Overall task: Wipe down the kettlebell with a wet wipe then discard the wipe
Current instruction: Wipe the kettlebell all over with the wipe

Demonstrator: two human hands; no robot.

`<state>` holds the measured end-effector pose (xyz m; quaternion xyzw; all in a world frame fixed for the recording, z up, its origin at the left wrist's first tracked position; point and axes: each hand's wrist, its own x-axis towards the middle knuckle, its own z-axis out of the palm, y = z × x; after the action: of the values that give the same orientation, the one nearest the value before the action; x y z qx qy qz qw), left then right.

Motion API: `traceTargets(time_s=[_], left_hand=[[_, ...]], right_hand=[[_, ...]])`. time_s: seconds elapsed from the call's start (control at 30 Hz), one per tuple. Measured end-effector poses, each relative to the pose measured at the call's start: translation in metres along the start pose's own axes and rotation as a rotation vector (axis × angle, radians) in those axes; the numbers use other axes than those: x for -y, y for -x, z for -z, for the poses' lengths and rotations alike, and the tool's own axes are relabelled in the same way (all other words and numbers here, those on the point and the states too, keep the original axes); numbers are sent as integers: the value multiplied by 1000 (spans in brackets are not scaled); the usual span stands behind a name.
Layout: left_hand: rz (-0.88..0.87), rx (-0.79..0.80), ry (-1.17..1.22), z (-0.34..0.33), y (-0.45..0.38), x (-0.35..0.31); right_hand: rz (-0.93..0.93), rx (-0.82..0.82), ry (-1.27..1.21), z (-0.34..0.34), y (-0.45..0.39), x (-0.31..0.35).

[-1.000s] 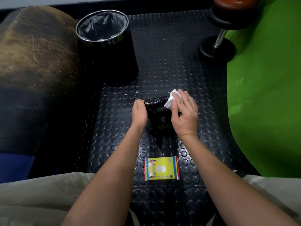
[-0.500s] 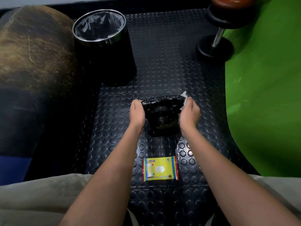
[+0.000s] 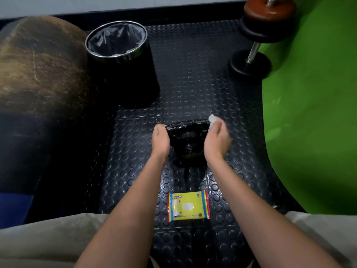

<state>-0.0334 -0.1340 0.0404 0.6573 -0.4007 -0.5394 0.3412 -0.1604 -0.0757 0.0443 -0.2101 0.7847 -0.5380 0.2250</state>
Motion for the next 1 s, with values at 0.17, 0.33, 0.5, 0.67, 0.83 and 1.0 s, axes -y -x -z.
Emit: traceTargets(time_s=[0.17,0.33,0.5,0.67,0.83,1.0], left_hand=[[-8,-7,-1,0,3,-2],[-6,-3,8,1,7,-4],[-43,7,-42,2,7,-5],[-15,37,-93,3,9,-8],[-103,57,-239,13,-4,-19],[-337,100,-309,-8,-26,-73]], right_hand=[[480,33,272,-4,3,-1],[723,125,404,-5,5,-5],[679,134,293,9,-4,-12],[417,104,187,25,-9,3],[135,298,164,36,-43,45],[31,438,-5,24,-71,75]])
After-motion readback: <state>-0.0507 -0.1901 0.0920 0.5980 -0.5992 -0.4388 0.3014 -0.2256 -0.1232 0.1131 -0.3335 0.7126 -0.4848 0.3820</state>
